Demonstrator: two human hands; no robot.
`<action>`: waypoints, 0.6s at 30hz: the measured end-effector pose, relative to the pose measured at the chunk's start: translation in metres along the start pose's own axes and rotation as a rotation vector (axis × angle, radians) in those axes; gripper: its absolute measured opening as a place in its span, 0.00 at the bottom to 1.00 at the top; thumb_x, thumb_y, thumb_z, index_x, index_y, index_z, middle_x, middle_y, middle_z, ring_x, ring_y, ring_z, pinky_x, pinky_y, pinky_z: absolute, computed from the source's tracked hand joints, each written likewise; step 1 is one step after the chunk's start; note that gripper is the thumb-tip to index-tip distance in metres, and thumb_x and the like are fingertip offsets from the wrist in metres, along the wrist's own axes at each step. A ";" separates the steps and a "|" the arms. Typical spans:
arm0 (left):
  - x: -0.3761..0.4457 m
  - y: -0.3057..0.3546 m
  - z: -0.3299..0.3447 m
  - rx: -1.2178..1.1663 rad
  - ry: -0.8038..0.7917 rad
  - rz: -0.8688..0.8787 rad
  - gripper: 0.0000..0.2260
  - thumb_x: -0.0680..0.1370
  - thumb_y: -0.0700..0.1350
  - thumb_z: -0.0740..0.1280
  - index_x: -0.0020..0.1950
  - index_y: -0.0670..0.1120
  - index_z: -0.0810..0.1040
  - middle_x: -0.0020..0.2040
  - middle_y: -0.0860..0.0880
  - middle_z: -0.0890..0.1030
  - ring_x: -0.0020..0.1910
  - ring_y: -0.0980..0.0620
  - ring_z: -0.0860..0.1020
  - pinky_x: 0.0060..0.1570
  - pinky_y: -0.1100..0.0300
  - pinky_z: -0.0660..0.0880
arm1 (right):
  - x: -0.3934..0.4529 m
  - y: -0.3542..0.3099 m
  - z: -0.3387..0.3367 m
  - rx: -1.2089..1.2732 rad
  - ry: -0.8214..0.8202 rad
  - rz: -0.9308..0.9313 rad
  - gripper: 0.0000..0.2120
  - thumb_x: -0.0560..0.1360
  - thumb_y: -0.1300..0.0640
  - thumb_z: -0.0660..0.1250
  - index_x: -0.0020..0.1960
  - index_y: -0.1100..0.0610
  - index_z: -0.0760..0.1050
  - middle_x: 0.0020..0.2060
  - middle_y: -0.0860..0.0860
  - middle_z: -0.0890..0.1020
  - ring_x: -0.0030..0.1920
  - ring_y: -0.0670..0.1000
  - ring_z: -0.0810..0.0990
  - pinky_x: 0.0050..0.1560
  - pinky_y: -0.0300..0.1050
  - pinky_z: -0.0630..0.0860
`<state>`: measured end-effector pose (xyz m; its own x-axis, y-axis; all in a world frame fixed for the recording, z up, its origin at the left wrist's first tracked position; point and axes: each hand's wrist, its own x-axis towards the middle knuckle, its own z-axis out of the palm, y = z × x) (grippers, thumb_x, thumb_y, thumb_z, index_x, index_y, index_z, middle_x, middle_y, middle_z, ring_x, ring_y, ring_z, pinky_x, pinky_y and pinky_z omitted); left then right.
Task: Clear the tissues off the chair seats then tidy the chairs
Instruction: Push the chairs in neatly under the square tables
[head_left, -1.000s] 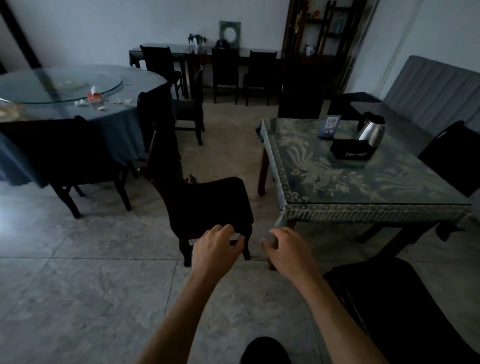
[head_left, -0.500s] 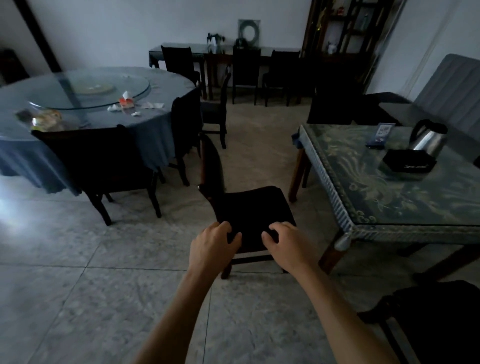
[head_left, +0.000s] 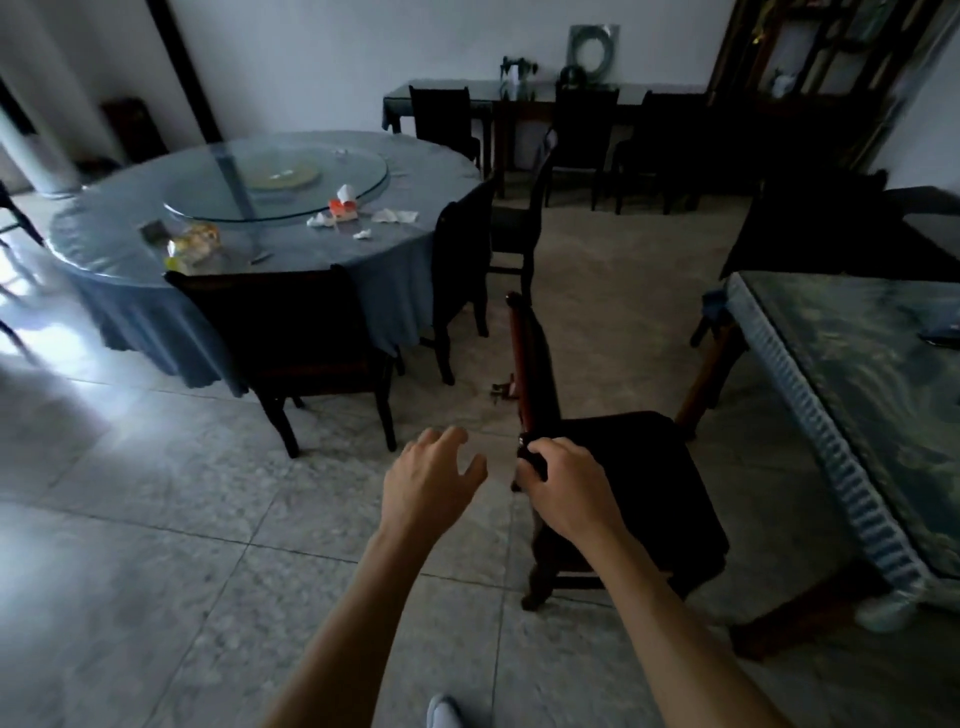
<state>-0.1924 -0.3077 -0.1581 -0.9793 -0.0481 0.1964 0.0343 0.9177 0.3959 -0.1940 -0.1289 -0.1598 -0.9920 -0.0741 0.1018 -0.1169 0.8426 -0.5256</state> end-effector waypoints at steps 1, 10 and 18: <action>0.014 -0.008 -0.001 0.003 -0.004 -0.001 0.19 0.76 0.62 0.63 0.63 0.55 0.73 0.58 0.52 0.77 0.54 0.51 0.78 0.46 0.56 0.76 | 0.016 -0.005 0.007 0.006 -0.004 0.003 0.20 0.77 0.44 0.63 0.63 0.55 0.76 0.59 0.53 0.79 0.57 0.56 0.78 0.54 0.51 0.77; 0.141 -0.075 -0.010 -0.004 -0.023 0.007 0.20 0.74 0.60 0.65 0.62 0.53 0.72 0.56 0.49 0.76 0.56 0.45 0.75 0.51 0.50 0.75 | 0.146 -0.050 0.051 -0.010 -0.032 0.007 0.22 0.77 0.44 0.63 0.66 0.55 0.75 0.63 0.52 0.77 0.63 0.54 0.75 0.61 0.50 0.73; 0.254 -0.124 -0.003 -0.005 -0.085 0.058 0.21 0.73 0.60 0.64 0.64 0.55 0.70 0.58 0.49 0.75 0.57 0.44 0.74 0.53 0.48 0.74 | 0.249 -0.072 0.084 -0.021 -0.011 0.079 0.22 0.76 0.46 0.65 0.66 0.55 0.74 0.64 0.52 0.77 0.64 0.55 0.75 0.62 0.53 0.72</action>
<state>-0.4446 -0.4350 -0.1548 -0.9890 0.0385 0.1425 0.0919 0.9160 0.3905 -0.4361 -0.2528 -0.1678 -0.9986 -0.0133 0.0512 -0.0378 0.8568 -0.5142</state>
